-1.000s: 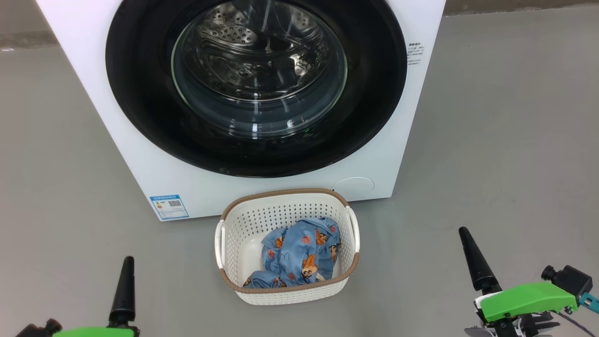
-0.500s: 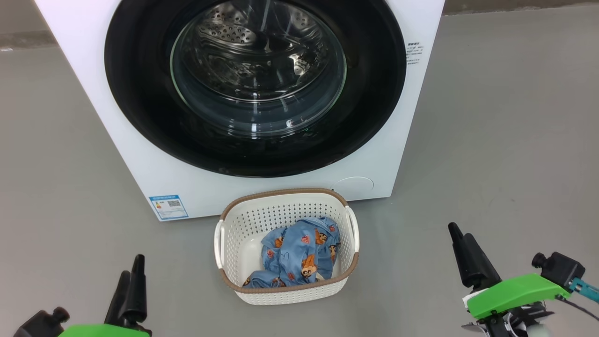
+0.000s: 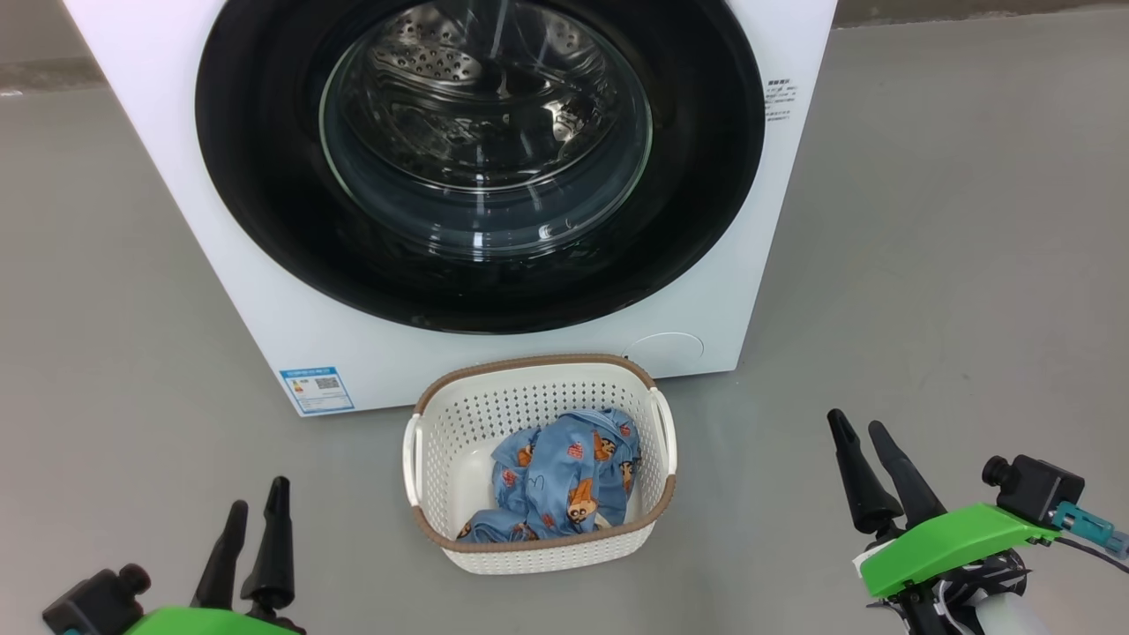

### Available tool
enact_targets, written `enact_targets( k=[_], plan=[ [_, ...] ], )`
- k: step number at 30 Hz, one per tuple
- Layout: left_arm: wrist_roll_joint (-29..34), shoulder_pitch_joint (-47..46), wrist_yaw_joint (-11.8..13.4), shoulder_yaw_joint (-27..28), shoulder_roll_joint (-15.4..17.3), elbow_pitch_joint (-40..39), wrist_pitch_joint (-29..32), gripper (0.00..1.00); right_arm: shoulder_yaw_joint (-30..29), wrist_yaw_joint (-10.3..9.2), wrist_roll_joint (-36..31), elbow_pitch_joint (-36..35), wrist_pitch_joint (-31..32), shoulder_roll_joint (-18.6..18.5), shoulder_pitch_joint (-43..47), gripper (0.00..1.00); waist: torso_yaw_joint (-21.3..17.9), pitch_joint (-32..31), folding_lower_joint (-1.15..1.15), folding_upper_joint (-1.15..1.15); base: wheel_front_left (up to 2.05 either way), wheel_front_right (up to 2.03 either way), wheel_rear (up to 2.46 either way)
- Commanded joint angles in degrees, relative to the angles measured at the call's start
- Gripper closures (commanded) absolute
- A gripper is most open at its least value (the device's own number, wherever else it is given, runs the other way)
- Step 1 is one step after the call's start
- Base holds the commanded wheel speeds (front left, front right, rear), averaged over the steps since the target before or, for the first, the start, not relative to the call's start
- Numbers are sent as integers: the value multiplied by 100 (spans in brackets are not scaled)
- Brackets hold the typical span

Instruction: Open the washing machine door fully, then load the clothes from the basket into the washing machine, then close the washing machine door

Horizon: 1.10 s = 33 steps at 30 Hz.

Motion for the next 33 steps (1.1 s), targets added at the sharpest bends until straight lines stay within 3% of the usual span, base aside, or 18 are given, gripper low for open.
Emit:
enact_targets(
  k=[1,33],
  plan=[
    [207,-298,-16,97,146,-140,-84,0,131,-4,-177,-125,-89,-71,-310,0,-1,2,0,0,0,0,0],
    [2517,-430,-22,16,313,200,-605,0,258,-6,-2763,227,-609,-131,-613,0,22,-15,0,0,0,0,0]
  ],
)
